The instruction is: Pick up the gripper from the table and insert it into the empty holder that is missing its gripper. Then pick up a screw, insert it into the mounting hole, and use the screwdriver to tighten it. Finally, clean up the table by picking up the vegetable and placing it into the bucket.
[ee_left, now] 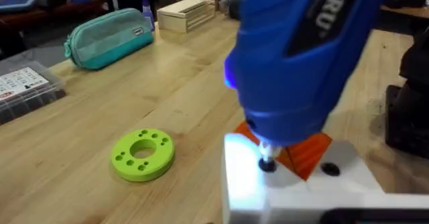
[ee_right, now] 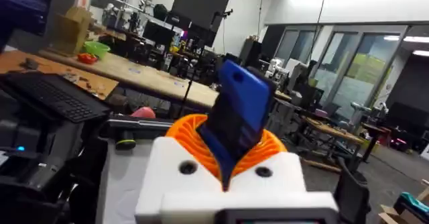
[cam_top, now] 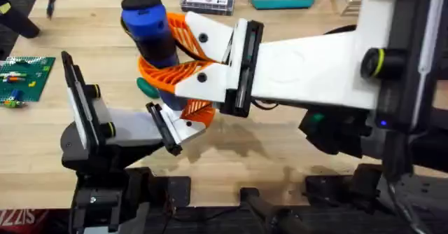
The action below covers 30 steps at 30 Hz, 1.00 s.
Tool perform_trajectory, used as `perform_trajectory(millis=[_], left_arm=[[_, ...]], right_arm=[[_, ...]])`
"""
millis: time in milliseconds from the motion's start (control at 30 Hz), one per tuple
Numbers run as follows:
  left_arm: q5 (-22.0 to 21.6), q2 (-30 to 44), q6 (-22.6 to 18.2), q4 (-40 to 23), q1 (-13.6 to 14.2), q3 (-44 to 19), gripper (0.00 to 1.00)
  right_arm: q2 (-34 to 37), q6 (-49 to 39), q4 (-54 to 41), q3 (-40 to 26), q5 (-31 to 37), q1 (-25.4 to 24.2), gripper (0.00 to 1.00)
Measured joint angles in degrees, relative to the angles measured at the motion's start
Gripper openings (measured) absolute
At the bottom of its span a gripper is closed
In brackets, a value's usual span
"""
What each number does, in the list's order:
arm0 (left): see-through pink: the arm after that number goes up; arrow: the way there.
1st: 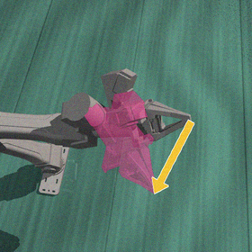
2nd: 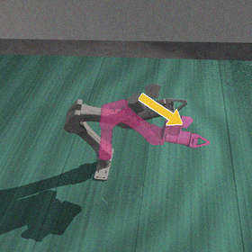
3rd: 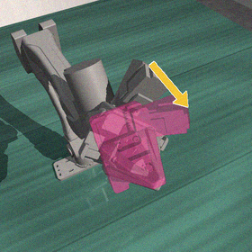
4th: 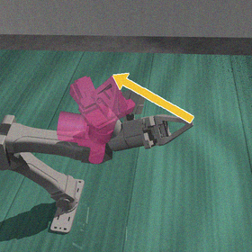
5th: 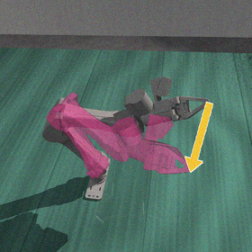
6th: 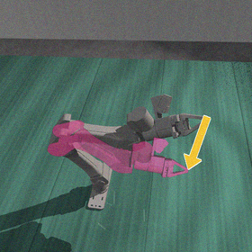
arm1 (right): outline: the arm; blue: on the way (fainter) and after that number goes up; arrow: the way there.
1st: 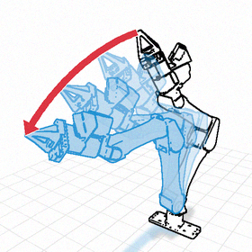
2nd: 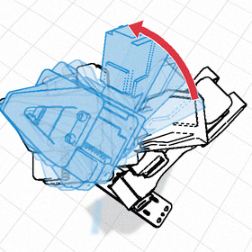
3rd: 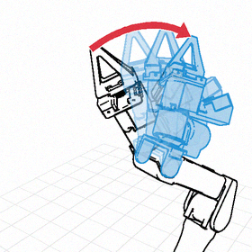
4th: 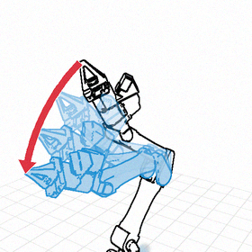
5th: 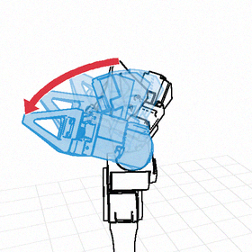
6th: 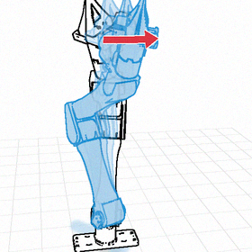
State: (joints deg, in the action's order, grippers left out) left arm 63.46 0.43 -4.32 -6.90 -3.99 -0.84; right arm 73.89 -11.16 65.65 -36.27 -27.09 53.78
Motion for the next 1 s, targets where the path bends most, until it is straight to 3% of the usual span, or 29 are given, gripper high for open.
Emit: perform_trajectory(millis=[400,600,833,1000], left_arm=[[0.0,0.0,0.0,0.0,0.0,0.0,0.012],[0.0,0.0,0.0,0.0,0.0,0.0,0.012],[0.0,0.0,0.0,0.0,0.0,0.0,0.012],[0.0,0.0,0.0,0.0,0.0,0.0,0.012]], right_arm=[[0.1,0.0,-0.1,-0.4,-0.2,0.0,0.008],[0.5,0.0,-4.3,-7.9,-0.2,0.0,0.008],[0.5,-3.4,-22.3,-20.5,-0.2,-1.1,0.008],[0.5,-7.8,-40.1,-25.1,-0.2,-5.8,0.008]])
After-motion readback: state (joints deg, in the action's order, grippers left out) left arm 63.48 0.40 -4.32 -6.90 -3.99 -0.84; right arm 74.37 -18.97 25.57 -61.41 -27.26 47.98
